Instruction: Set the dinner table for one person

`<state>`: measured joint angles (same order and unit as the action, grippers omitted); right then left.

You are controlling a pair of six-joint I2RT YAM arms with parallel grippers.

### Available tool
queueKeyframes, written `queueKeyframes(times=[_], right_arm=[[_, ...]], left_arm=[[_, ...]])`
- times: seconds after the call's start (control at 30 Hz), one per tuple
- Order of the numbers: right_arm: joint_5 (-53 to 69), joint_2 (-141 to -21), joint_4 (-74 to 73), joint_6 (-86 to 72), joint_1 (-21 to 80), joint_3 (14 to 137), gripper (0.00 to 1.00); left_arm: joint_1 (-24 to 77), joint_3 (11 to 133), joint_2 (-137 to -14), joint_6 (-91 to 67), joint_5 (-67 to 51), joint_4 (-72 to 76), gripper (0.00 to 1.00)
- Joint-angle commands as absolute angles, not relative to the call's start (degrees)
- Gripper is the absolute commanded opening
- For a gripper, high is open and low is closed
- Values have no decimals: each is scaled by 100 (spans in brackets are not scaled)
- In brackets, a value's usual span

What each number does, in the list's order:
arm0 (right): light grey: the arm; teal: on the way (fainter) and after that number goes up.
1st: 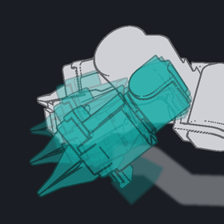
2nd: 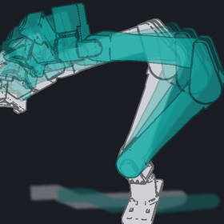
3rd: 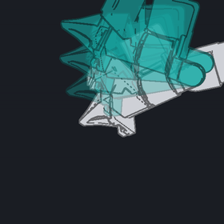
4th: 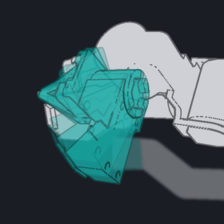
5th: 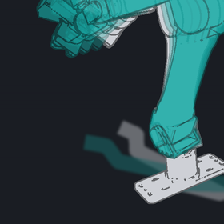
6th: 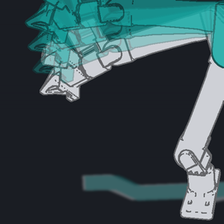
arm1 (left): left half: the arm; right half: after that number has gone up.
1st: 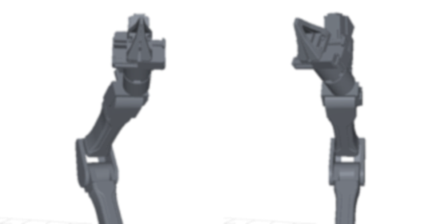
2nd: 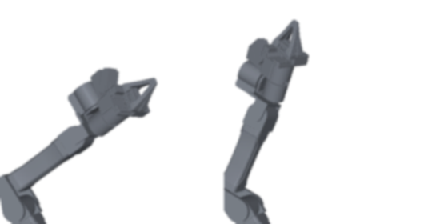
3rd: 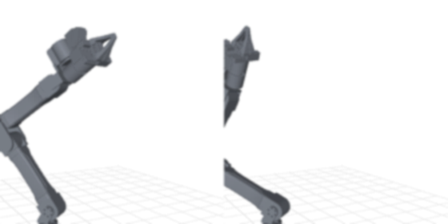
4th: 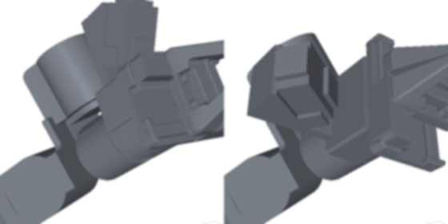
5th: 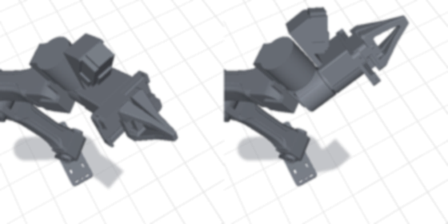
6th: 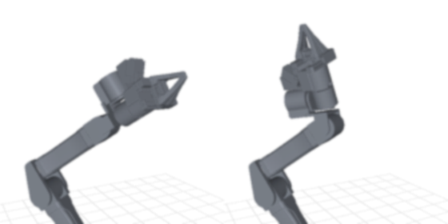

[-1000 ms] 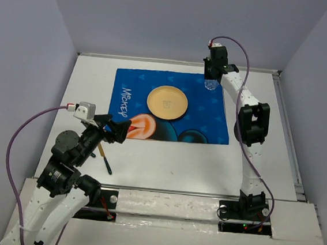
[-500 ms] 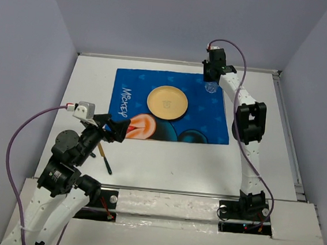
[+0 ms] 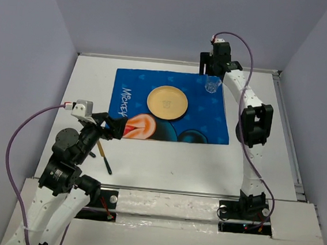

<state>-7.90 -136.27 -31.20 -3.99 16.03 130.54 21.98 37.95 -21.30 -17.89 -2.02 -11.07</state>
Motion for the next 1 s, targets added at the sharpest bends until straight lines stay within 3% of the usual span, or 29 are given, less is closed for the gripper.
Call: queueKeyframes(times=[0.0, 0.23, 0.37, 0.53, 0.67, 0.97], right_arm=[[-352, -11765, -2263, -816, 2142, 12021, 78], [220, -10100, 312, -1914, 3645, 8479, 74], [-322, -9826, 895, -2083, 4919, 7535, 66], [-948, -9870, 993, -1802, 6237, 7207, 59], [-932, -9940, 993, -1872, 6601, 7066, 52], [-1292, -11205, 440, -1723, 7602, 8128, 48]], left_arm=[[2083, 3832, -2092, -1723, -35, -932, 99], [2109, 4252, -1705, -1679, 1193, -922, 99], [2101, 4535, -1705, -1565, 1976, -1054, 99], [2101, 4605, -1732, -1327, 2968, -1133, 99], [2101, 4632, -1591, -1389, 3383, -1221, 99], [2109, 4526, -1363, -1564, 3480, -1467, 99]])
